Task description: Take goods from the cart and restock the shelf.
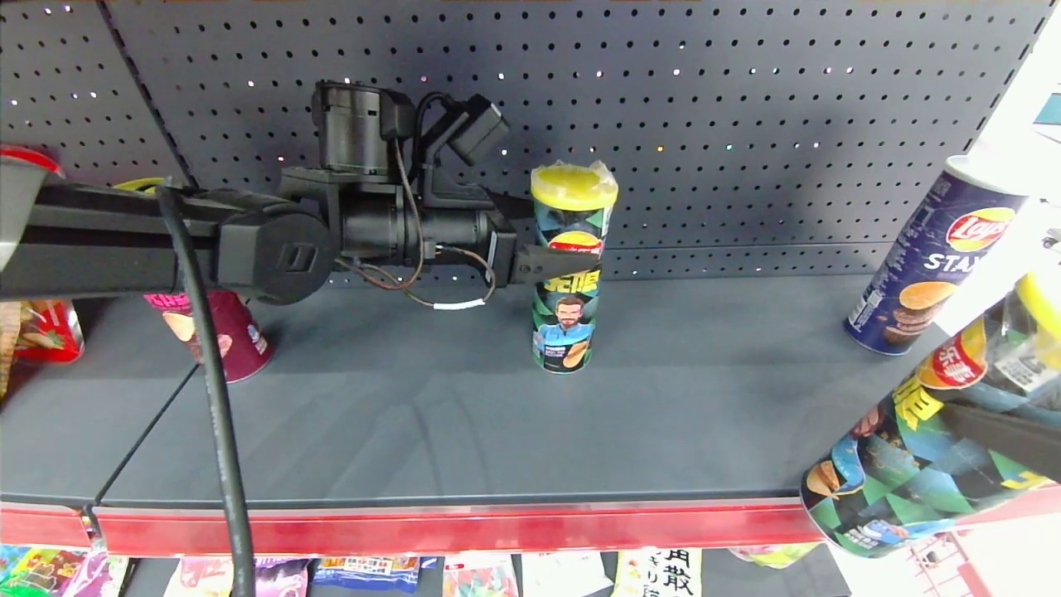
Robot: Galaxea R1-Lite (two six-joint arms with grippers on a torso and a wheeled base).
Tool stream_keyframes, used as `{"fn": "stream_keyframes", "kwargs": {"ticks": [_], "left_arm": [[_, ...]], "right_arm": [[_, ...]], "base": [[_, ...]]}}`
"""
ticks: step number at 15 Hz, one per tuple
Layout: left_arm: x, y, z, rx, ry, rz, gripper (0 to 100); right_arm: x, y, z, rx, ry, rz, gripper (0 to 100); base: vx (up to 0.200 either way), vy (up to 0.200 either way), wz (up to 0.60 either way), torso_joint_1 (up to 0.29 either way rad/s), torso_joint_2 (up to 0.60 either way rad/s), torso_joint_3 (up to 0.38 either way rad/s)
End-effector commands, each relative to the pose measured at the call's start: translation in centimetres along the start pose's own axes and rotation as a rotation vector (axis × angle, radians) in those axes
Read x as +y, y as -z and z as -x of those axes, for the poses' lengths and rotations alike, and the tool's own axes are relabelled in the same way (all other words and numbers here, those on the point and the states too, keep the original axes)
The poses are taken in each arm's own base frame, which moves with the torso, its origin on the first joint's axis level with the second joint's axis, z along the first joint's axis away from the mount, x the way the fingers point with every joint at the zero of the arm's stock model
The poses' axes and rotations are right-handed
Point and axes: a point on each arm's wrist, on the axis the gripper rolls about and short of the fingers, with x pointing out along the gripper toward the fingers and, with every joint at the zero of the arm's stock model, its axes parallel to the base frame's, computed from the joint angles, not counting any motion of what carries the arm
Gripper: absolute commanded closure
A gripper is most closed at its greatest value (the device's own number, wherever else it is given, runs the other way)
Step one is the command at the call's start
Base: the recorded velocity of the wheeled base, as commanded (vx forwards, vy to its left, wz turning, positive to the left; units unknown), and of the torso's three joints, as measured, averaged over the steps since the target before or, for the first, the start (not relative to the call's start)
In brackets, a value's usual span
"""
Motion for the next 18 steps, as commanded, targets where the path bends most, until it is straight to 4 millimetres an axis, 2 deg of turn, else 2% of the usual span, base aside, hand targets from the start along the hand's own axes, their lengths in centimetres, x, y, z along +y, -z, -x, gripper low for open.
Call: {"fn": "stream_keyframes", "kwargs": {"ticks": [1, 6, 7, 11, 14, 16, 18], "left_arm": [[0.2, 0.7, -1.0, 0.010, 0.012, 0.009, 0], [0.4, 1.3, -1.6, 0.020, 0.014, 0.016, 0], [0.5, 1.2, -1.6, 0.015, 0.014, 0.012, 100], [-0.1, 0.9, -1.7, 0.011, 0.030, 0.007, 100], [-1.8, 0.4, -1.0, 0.014, 0.060, -0.011, 100], [-4.0, -0.2, 0.3, 0.016, 0.093, -0.015, 100], [-6.2, 0.0, 1.5, 0.037, 0.124, -0.009, 100]], "right_arm": [[0.0, 0.0, 0.0, 0.002, 0.000, 0.000, 100], [0.0, 0.0, 0.0, 0.005, 0.001, -0.001, 100], [0.0, 0.0, 0.0, 0.005, 0.001, -0.001, 100], [0.0, 0.1, 0.0, 0.005, 0.003, -0.001, 100], [0.0, 0.1, -0.1, 0.009, 0.002, -0.003, 100], [-0.1, 0.1, -0.2, 0.009, 0.001, -0.003, 100], [-0.1, -0.2, -0.2, 0.000, 0.002, 0.000, 100]], "base": [[0.000, 0.000, 0.00, 0.000, 0.00, 0.000], [0.000, 0.000, 0.00, 0.000, 0.00, 0.000], [0.000, 0.000, 0.00, 0.000, 0.00, 0.000], [0.000, 0.000, 0.00, 0.000, 0.00, 0.000], [0.000, 0.000, 0.00, 0.000, 0.00, 0.000], [0.000, 0.000, 0.00, 0.000, 0.00, 0.000], [0.000, 0.000, 0.00, 0.000, 0.00, 0.000]]}}
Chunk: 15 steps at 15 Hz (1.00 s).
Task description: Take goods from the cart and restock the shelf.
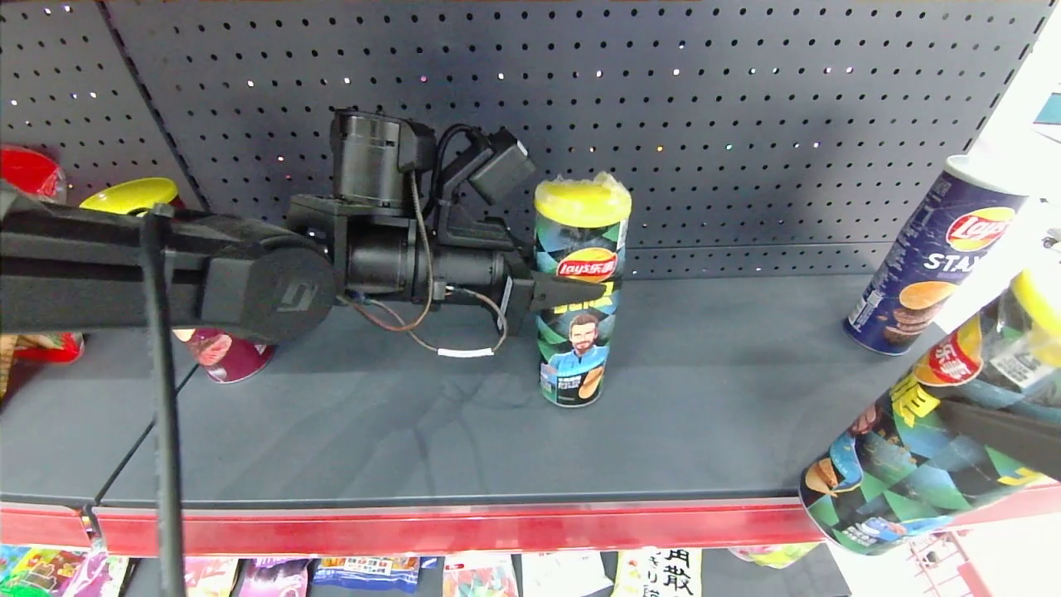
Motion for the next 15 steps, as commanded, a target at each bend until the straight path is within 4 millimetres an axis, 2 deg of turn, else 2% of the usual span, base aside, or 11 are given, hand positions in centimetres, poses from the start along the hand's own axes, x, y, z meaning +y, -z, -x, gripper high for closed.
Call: {"fn": "stream_keyframes", "kwargs": {"ticks": [1, 3, 6, 15], "left_arm": [[-3.1, -0.7, 1.7, -0.001, 0.032, -0.022, 100], [-4.9, 0.1, 2.4, 0.029, 0.053, -0.015, 100], [-6.2, 0.8, 3.4, 0.049, 0.064, 0.000, 100], [-7.3, 1.6, 4.1, 0.070, 0.077, 0.018, 100]], "right_arm": [[-0.1, -0.2, -0.2, 0.000, 0.000, 0.000, 100], [-0.1, -0.4, -0.3, -0.002, 0.000, 0.001, 100], [-0.2, -0.4, -0.6, 0.007, -0.001, -0.002, 100], [-0.4, -0.9, -1.0, 0.007, -0.003, -0.001, 100]], "base": [[0.000, 0.000, 0.00, 0.000, 0.00, 0.000], [0.000, 0.000, 0.00, 0.000, 0.00, 0.000], [0.000, 0.000, 0.00, 0.000, 0.00, 0.000], [0.000, 0.000, 0.00, 0.000, 0.00, 0.000]]}}
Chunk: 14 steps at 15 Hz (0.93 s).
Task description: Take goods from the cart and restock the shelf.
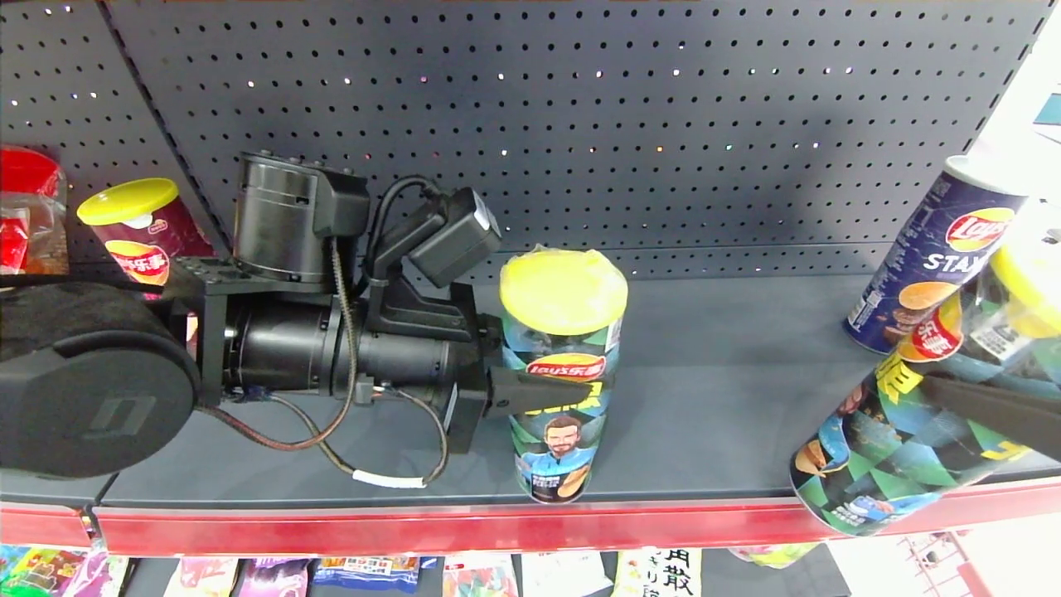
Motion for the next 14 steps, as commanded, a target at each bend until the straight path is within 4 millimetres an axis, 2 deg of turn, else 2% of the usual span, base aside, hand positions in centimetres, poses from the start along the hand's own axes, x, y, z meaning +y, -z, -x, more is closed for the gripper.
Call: {"fn": "stream_keyframes", "kwargs": {"ticks": [1, 2, 6, 8, 11, 14], "left_arm": [[-0.1, 0.0, 0.2, 0.000, 0.000, 0.001, 100], [-0.1, 0.0, 0.2, 0.002, 0.001, 0.002, 0], [0.0, 0.3, 0.3, 0.008, -0.010, 0.014, 0], [-0.3, 0.5, 0.8, 0.015, -0.029, 0.018, 0], [-0.6, 1.4, 3.1, 0.030, -0.104, 0.042, 0], [-1.7, 2.7, 5.9, 0.041, -0.158, 0.072, 0]], "right_arm": [[0.0, 0.0, -0.1, 0.004, -0.001, -0.001, 100], [-0.1, -0.2, -0.3, 0.004, -0.001, -0.001, 100], [-0.6, -1.5, -1.8, 0.008, -0.006, 0.000, 100], [-1.0, -2.2, -3.4, 0.030, -0.013, 0.000, 100], [-1.3, -3.6, -6.0, 0.039, -0.046, 0.005, 100], [-2.0, -4.6, -9.5, 0.066, -0.056, 0.001, 100]], "base": [[0.000, 0.000, 0.00, 0.000, 0.00, 0.000], [0.000, 0.000, 0.00, 0.000, 0.00, 0.000], [0.000, 0.000, 0.00, 0.000, 0.00, 0.000], [0.000, 0.000, 0.00, 0.000, 0.00, 0.000], [0.000, 0.000, 0.00, 0.000, 0.00, 0.000], [0.000, 0.000, 0.00, 0.000, 0.00, 0.000]]}}
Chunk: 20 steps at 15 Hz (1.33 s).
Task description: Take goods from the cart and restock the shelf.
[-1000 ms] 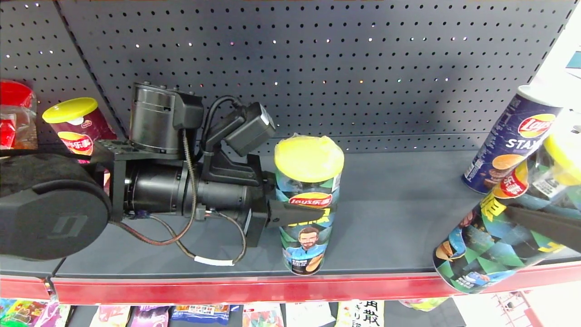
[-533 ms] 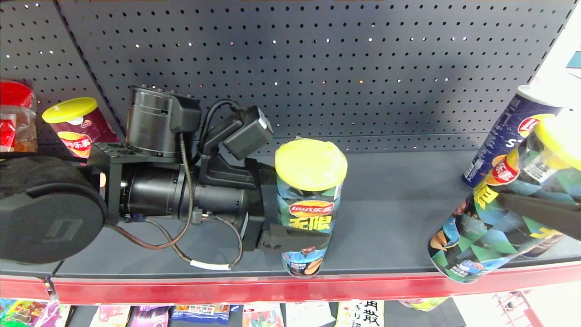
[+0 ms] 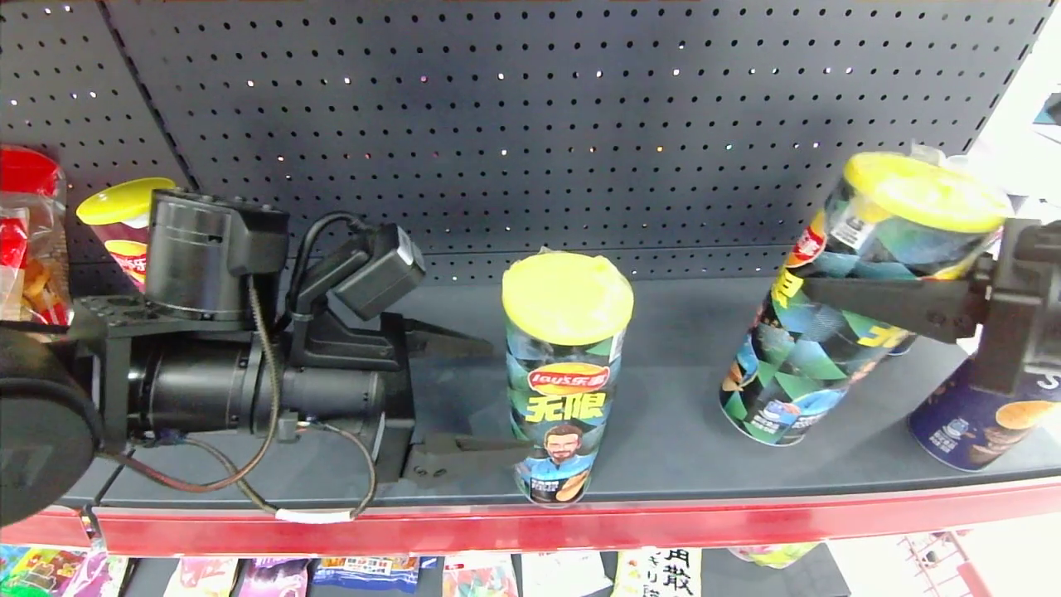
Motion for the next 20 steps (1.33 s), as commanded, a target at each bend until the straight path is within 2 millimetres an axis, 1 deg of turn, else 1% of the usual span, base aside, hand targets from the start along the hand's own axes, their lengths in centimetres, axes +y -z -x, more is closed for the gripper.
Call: {"fn": "stream_keyframes", "kwargs": {"ticks": [1, 2, 3, 4, 5, 6, 7, 9, 12, 13, 16, 20], "left_arm": [[-1.0, 1.0, 3.0, -0.011, -0.056, 0.012, 0], [-1.4, 1.4, 3.8, -0.009, -0.071, 0.018, 0], [-2.0, 2.2, 5.2, -0.012, -0.105, 0.032, 0], [-2.5, 2.5, 5.8, -0.016, -0.116, 0.043, 0], [-3.3, 2.6, 6.8, -0.033, -0.132, 0.065, 0], [-3.3, 2.7, 6.9, -0.034, -0.132, 0.066, 0], [-4.6, 2.8, 8.0, -0.055, -0.169, 0.092, 0], [-5.3, 3.6, 8.5, -0.050, -0.180, 0.115, 0], [-5.7, 3.6, 8.8, -0.061, -0.180, 0.115, 0], [-5.7, 3.5, 8.9, -0.062, -0.185, 0.116, 0], [-5.7, 3.5, 8.9, -0.064, -0.197, 0.115, 0], [-5.7, 3.4, 8.9, -0.065, -0.198, 0.114, 0]], "right_arm": [[-0.6, -0.9, -4.2, 0.035, -0.028, -0.004, 100], [-0.7, -1.1, -5.2, 0.037, -0.038, -0.002, 100], [-1.0, -1.7, -7.1, 0.043, -0.044, -0.002, 100], [-1.2, -1.9, -8.2, 0.046, -0.045, -0.002, 100], [-1.7, -2.3, -9.9, 0.036, -0.050, 0.001, 100], [-1.8, -2.2, -10.0, 0.036, -0.050, 0.000, 100], [-2.1, -2.1, -12.2, 0.011, -0.052, 0.005, 100], [-2.0, -1.6, -13.7, 0.025, -0.066, 0.004, 100], [-2.0, -1.8, -14.8, 0.019, -0.081, 0.007, 100], [-1.7, -2.1, -15.4, 0.009, -0.102, 0.011, 100], [-1.4, -2.6, -16.3, -0.005, -0.115, 0.019, 100], [-1.3, -2.6, -17.6, -0.003, -0.126, 0.021, 100]], "base": [[0.000, 0.000, 0.00, 0.000, 0.00, 0.000], [0.000, 0.000, 0.00, 0.000, 0.00, 0.000], [0.000, 0.000, 0.00, 0.000, 0.00, 0.000], [0.000, 0.000, 0.00, 0.000, 0.00, 0.000], [0.000, 0.000, 0.00, 0.000, 0.00, 0.000], [0.000, 0.000, 0.00, 0.000, 0.00, 0.000], [0.000, 0.000, 0.00, 0.000, 0.00, 0.000], [0.000, 0.000, 0.00, 0.000, 0.00, 0.000], [0.000, 0.000, 0.00, 0.000, 0.00, 0.000], [0.000, 0.000, 0.00, 0.000, 0.00, 0.000], [0.000, 0.000, 0.00, 0.000, 0.00, 0.000], [0.000, 0.000, 0.00, 0.000, 0.00, 0.000]]}}
